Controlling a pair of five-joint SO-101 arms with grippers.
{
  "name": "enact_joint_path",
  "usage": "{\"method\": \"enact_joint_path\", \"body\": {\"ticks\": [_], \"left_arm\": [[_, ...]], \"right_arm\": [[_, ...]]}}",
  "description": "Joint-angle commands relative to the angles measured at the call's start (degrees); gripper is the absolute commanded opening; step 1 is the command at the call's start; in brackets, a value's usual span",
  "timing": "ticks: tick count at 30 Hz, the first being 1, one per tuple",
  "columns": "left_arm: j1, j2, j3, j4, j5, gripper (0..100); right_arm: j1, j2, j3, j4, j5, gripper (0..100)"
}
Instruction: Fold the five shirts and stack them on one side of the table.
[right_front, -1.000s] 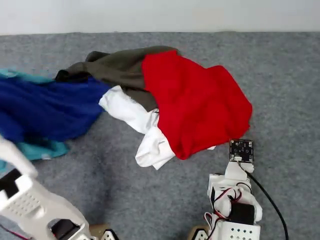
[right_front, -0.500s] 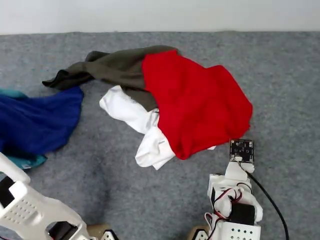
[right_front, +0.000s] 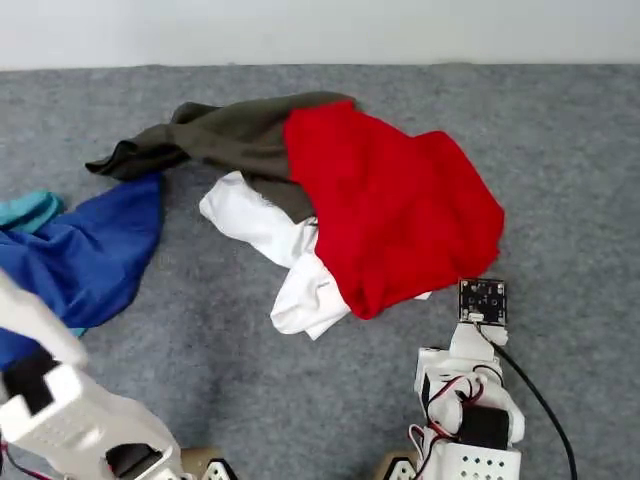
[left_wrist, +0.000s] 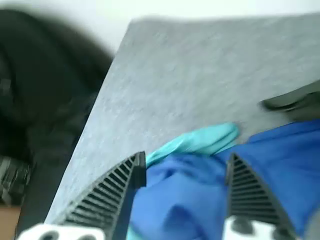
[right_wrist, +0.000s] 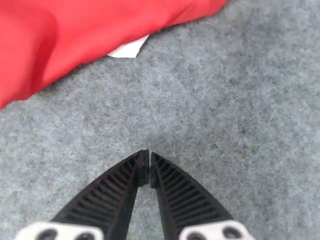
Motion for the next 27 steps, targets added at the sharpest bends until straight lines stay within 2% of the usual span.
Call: {"method": "enact_joint_path", "body": {"ticks": [1,6,9,14,21,27], "left_arm": [[13.2,-6.1,7.3,1.2,0.2,26],[31.1,-8.2,24.2,1.1,0.8,26],[41.1,-8.1,30.9,0.8,5.1,26],[54.5,-8.1,41.0,-7.7,10.5,26],[63.6,-6.5,53.1,-22.9,13.9,26],[63.0,5.0,50.7,-24.7,14.7,26]], "right_arm": [[0.6,-0.4,1.0,0.2,-0.5,0.9],[0.6,-0.4,1.0,0.2,-0.5,0.9],[0.6,-0.4,1.0,0.2,-0.5,0.9],[0.6,-0.4,1.0,0.2,-0.5,0.9],[0.6,-0.4,1.0,0.2,-0.5,0.9],[0.6,-0.4,1.0,0.2,-0.5,0.9]]}}
